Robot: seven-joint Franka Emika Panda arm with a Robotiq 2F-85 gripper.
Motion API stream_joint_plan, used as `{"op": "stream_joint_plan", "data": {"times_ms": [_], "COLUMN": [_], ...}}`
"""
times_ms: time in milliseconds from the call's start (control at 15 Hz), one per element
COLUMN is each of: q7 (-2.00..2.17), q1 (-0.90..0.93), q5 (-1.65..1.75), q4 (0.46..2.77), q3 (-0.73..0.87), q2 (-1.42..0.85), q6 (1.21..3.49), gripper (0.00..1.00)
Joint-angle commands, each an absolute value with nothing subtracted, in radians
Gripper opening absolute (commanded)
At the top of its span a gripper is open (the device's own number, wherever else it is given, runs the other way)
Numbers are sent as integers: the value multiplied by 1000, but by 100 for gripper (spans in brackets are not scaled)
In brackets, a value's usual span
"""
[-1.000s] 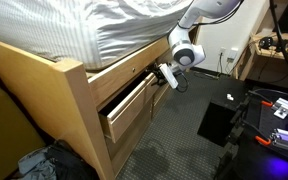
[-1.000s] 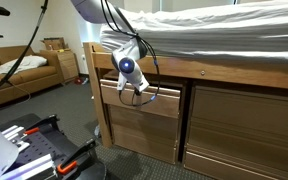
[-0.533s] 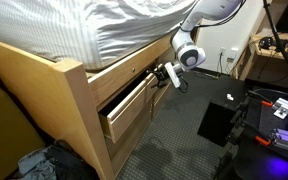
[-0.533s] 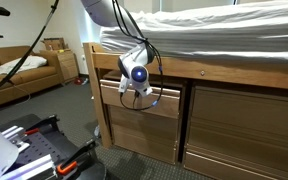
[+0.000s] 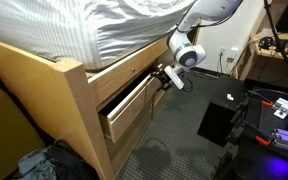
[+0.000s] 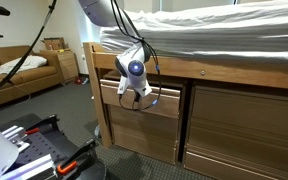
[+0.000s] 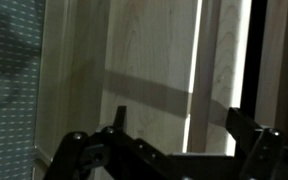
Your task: Open the top bedroom drawer fully
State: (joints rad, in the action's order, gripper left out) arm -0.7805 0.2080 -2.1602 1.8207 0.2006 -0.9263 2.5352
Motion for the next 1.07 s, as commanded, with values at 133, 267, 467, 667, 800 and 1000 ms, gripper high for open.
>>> {"op": "stream_joint_plan", "data": {"times_ms": [133, 267, 467, 667, 800, 1000], "q7": [-784, -845, -1012, -1018, -1025, -1025], "q1": [195, 202, 217, 211, 212, 212], "q5": [-2152, -2210, -2364, -2374, -2378, -2378], "q4": [1817, 1810, 1788, 1804, 1802, 1802], "q3": [183, 193, 209, 197, 197, 197], "q2": [-923, -925, -949, -936, -942, -942], "q6": [2555, 2557, 2535, 2544, 2544, 2544], "gripper": [100, 100, 100, 100, 100, 100]}}
